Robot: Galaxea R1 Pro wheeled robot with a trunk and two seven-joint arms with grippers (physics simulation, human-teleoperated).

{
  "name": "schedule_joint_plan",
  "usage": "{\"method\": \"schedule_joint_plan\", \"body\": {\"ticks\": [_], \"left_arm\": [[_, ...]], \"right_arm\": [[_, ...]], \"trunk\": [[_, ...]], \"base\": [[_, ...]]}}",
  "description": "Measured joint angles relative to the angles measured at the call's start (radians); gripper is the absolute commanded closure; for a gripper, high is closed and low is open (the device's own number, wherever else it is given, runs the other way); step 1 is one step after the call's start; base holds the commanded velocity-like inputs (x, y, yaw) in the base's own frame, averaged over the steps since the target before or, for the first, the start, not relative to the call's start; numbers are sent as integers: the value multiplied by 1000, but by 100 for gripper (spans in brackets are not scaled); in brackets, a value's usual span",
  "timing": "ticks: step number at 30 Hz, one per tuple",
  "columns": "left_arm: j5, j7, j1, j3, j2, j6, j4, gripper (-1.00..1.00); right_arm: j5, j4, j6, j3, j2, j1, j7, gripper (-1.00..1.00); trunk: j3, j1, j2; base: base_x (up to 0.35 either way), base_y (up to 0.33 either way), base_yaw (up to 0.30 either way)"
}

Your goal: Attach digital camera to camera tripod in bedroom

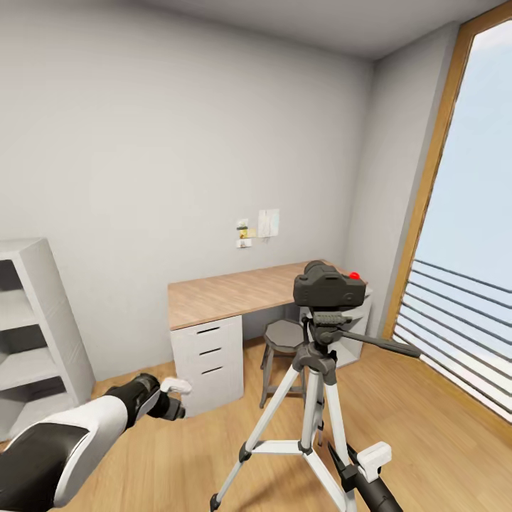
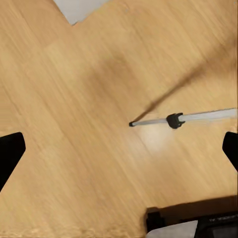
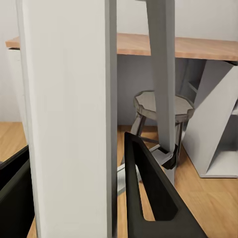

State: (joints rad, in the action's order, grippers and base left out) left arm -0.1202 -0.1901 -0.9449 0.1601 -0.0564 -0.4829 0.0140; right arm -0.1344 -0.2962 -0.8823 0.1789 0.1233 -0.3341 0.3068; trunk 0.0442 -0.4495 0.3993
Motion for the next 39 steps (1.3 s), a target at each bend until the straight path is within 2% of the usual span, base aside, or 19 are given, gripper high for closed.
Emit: {"method": "schedule_joint_plan", "body": {"ticks": [2, 6, 8, 11, 14, 17, 18, 19, 28, 34, 39], "left_arm": [[0, 0, 57, -1, -3, 0, 0, -100], [1, 1, 139, -1, -7, 0, -1, -100], [1, 1, 181, -2, -18, 0, -1, -100], [1, 1, 257, -1, -56, 0, -2, -100], [1, 1, 295, -2, -72, -1, -2, -100], [0, 1, 367, 0, -84, -4, -3, -100], [0, 1, 387, -2, -85, -4, -3, -100], [1, 1, 404, -2, -86, -5, -3, -100], [0, 1, 522, -2, -85, -4, -3, -100], [0, 1, 555, -1, -83, 3, -3, -100], [0, 1, 567, -1, -82, 6, -3, -100]], "right_arm": [[-1, 0, 0, 1, 0, 0, 0, 100], [-2, 0, 0, 2, 0, 0, 0, 100], [-2, 0, 0, 2, 0, 0, 0, 100], [-1, 0, 0, 1, 0, 0, 0, 100], [-2, 0, 0, 1, 0, 0, 0, 100], [-2, 0, 1, 1, 0, 0, 0, 100], [-2, 0, 0, 2, 0, 0, 0, -100], [-2, 1, 1, 12, 0, 0, -1, -100], [-2, 1, 1, 11, 0, 0, -1, -100], [-2, 18, -2, 11, 1, 0, 0, -100], [-2, 83, -17, 12, 2, 1, -1, -100]], "trunk": [[0, 0, 0], [0, 0, 0], [0, 0, 0], [0, 0, 0], [0, 0, 0], [0, 0, 0], [0, 0, 0], [0, 0, 0], [0, 0, 0], [0, 0, 0], [0, 0, 0]], "base": [[0, 0, 0], [0, 0, 0], [0, 0, 0], [0, 0, 0], [0, 0, 0], [0, 0, 0], [0, 0, 0], [0, 0, 0], [0, 0, 0], [0, 0, 0], [0, 0, 0]]}}
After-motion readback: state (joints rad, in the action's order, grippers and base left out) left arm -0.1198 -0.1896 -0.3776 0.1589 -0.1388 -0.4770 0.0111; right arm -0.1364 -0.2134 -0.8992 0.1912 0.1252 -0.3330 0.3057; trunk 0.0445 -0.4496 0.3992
